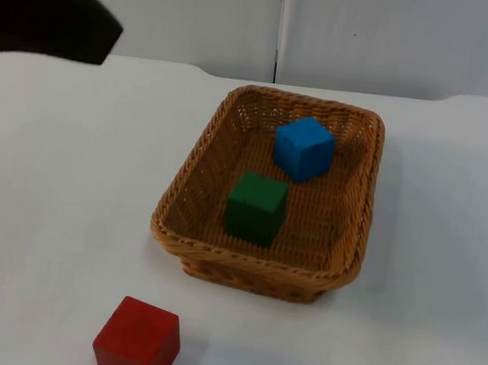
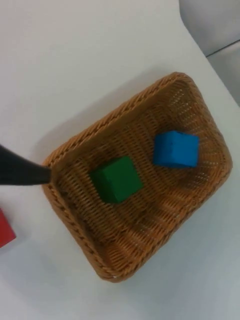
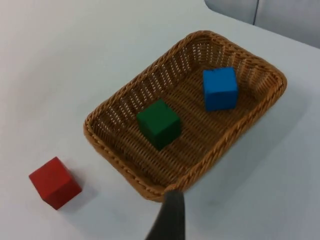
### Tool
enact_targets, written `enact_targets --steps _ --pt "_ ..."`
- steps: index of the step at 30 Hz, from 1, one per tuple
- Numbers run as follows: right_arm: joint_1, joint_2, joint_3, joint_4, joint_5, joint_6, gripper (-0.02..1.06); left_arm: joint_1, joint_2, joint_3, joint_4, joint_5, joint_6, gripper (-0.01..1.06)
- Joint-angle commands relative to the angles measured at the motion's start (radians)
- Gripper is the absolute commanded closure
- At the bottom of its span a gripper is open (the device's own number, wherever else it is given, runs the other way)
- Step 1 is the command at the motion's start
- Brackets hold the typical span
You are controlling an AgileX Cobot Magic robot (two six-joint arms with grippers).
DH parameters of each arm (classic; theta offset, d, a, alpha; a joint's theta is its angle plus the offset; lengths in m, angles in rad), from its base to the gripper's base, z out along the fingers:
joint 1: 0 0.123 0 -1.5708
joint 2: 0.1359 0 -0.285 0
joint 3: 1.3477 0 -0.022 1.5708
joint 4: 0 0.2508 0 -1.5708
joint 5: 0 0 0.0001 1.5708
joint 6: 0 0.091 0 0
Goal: Pick up one cube with each hand and place exactly two cubes into the same basket, leaving the remaining cube outside.
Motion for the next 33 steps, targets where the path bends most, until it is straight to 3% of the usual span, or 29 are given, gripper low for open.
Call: enact_targets --steps 1,9,21,30,33 --pt "0.008 -0.063 0.039 0.005 -0.009 -0.008 0.32 -0.002 -0.060 0.029 -0.016 -0.006 -0.008 0.28" --pt "0.008 -0.262 0.141 0.005 -0.003 0.008 0.32 -0.002 -0.229 0.047 -0.029 0.033 -0.008 0.28" --pt "0.008 -0.558 0.230 0.005 0.104 0.067 0.32 -0.002 -0.488 0.047 -0.025 0.211 -0.035 0.28" --pt "0.008 -0.734 0.266 0.002 0.203 0.085 0.32 -0.002 -0.665 0.047 0.095 0.281 -0.184 0.28" --pt "0.008 -0.794 0.290 0.002 0.229 0.095 0.32 -0.002 -0.726 0.047 0.160 0.348 -0.233 0.28"
